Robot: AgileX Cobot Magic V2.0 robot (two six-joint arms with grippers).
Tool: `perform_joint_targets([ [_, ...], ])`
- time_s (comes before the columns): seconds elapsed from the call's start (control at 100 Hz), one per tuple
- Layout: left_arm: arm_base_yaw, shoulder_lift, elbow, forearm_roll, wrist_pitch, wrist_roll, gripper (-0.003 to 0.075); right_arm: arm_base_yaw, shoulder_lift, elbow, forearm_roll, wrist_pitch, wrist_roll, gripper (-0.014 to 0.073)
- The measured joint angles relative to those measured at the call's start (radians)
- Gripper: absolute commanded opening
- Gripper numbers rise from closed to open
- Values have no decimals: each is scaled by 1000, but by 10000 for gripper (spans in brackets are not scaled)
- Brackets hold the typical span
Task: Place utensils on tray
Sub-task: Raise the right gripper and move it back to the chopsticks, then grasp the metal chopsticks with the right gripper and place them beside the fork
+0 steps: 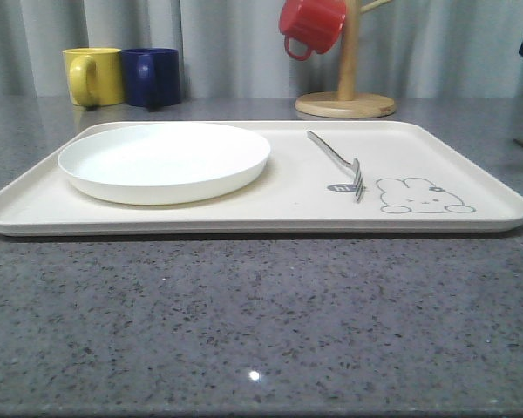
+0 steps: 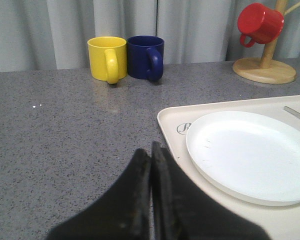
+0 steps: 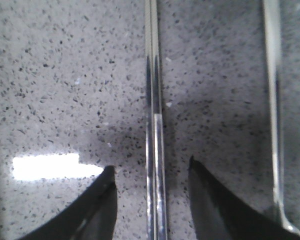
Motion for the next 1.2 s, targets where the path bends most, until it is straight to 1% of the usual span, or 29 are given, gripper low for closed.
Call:
perform_joint_targets([
  [0.37,0,0,0,0,0,0,-19,0,78,-4,1,-7,-14,349],
  [0.43,0,0,0,0,0,0,-19,0,81,-6,1,-7,-17,332],
  [0.48,0,0,0,0,0,0,-19,0,82,-6,1,-8,-17,290],
  [0.53,0,0,0,0,0,0,-19,0,82,-6,1,-8,-17,223],
  [0.56,0,0,0,0,0,0,-19,0,82,-6,1,-9,-17,166],
  [0.59,0,0,0,0,0,0,-19,0,82,-6,1,-11,-19,129],
  [0.65,0,0,0,0,0,0,-19,-1,84,-6,1,-11,-19,15],
  [0.7,0,0,0,0,0,0,-19,-2,84,-6,1,-11,-19,-43],
  [0.75,0,0,0,0,0,0,-19,-2,84,-6,1,-11,-19,-73],
  [0.92,0,0,0,0,0,0,-19,-2,84,-12,1,-5,-19,-64],
  [1.04,0,0,0,0,0,0,-19,0,70,-21,28,21,-15,-64],
  [1.2,0,0,0,0,0,0,-19,54,-7,-44,43,35,33,-57],
])
